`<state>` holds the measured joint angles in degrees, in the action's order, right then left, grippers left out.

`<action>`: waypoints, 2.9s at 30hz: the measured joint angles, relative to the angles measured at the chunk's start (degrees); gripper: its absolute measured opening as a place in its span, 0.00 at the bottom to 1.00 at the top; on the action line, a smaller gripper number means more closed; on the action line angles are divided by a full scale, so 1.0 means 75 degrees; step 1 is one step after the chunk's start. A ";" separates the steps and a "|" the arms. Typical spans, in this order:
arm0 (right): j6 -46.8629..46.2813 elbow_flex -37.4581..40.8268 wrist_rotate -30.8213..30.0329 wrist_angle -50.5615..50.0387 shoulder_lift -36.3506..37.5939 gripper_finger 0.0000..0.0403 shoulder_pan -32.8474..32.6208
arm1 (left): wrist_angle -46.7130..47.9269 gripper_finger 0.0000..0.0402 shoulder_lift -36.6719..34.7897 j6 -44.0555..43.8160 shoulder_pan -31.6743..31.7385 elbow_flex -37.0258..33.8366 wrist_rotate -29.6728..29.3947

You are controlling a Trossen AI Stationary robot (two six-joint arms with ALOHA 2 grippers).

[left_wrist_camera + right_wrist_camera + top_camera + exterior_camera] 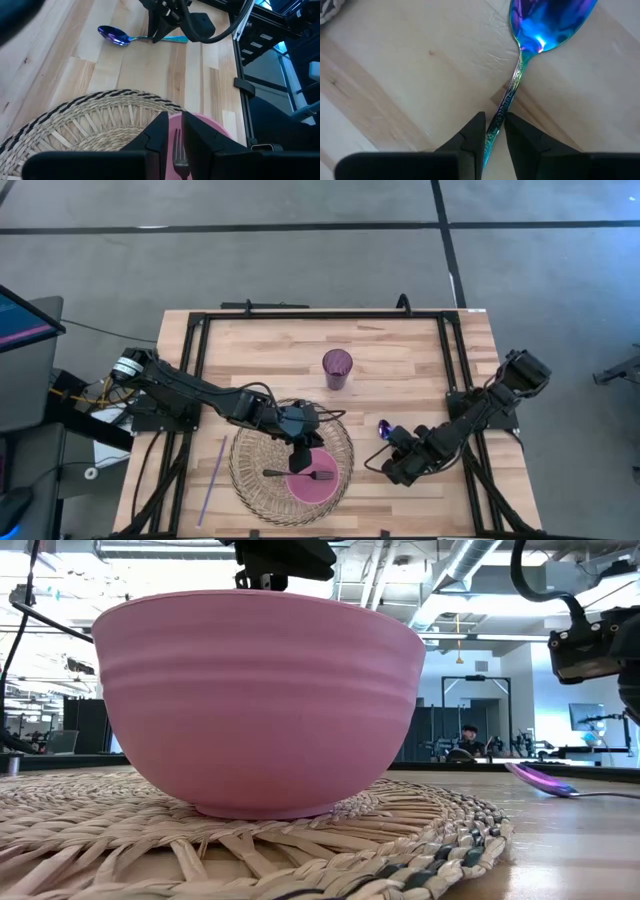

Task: Pick & Place Utensil
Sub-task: Put the blue spoon into the pink bowl

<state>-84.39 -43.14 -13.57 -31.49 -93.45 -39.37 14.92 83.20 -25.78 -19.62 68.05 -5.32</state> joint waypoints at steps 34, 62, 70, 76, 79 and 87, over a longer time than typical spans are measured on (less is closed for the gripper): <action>0.2135 -0.2049 0.0014 -0.0729 0.0025 0.02 0.0266 | 0.0000 0.13 0.0000 0.0002 0.0000 0.0000 -0.0003; 0.3667 -0.4525 0.2825 0.0017 -0.0808 0.01 0.1419 | 0.0990 0.02 -0.0435 0.1238 -0.0243 -0.0050 -0.1614; 0.3522 -0.4524 0.4097 0.0561 -0.1230 0.01 0.2142 | 0.1110 0.02 -0.0434 0.1183 -0.0684 -0.0845 -0.0687; 0.2945 -0.4525 0.4920 0.0651 -0.1428 0.01 0.2570 | 0.1026 0.01 -0.0436 0.1218 -0.0944 -0.0970 -0.1385; 0.2774 -0.4531 0.5308 0.0731 -0.1651 0.01 0.2707 | 0.0991 0.01 -0.0434 0.1218 -0.0925 -0.0970 -0.1524; 0.2798 -0.4525 0.5929 0.0925 -0.1967 0.01 0.3092 | 0.0909 0.02 -0.0230 0.1179 -0.1050 -0.0973 -0.1504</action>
<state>-63.40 -77.08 30.90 -24.55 -108.20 -16.18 21.74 81.48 -16.93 -27.49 60.75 -16.60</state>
